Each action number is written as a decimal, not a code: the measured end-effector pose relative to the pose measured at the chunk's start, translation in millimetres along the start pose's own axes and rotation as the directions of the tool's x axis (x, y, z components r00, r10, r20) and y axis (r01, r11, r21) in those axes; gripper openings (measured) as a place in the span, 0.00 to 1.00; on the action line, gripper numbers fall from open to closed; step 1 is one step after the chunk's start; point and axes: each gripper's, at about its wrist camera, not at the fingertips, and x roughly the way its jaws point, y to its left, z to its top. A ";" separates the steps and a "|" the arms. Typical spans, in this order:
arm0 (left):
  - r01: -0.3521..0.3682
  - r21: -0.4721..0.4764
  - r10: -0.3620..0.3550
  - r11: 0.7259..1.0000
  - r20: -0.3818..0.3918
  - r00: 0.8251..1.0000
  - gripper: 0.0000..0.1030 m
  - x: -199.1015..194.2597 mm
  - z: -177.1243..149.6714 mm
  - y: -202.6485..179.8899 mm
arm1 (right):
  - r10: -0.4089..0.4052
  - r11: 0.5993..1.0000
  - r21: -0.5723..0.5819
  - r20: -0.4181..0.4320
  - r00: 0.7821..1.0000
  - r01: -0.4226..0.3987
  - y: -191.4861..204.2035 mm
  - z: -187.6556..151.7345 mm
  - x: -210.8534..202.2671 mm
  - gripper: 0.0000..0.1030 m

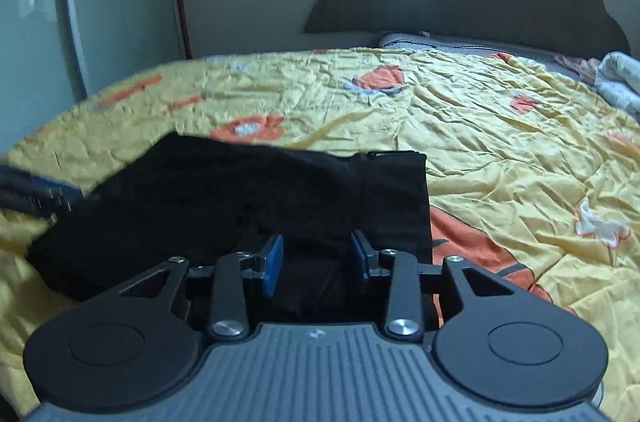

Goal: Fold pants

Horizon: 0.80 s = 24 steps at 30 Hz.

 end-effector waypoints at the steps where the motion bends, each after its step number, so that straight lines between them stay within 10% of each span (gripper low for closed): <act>1: 0.039 -0.024 -0.039 0.999 -0.007 0.999 0.56 -2.0 2.0 4.8 | 0.014 0.999 0.031 0.014 1.000 -0.014 -5.1 2.3 -3.9 0.39; 4: 0.177 -0.165 -0.185 0.970 -0.039 0.982 0.64 1.1 7.5 26.7 | 0.017 0.989 0.143 0.046 0.999 -0.024 -33.5 8.1 -12.0 0.59; 12: 0.334 -0.485 -0.424 0.808 -0.085 0.902 0.66 29.2 -0.7 71.9 | 0.211 0.870 0.455 0.003 0.978 -0.189 -110.8 -9.0 4.9 0.61; 24: 0.158 -0.198 -0.188 0.967 -0.143 0.972 0.71 21.1 9.1 20.4 | 0.394 0.865 0.374 -0.098 0.914 -0.333 -92.9 0.2 34.9 0.69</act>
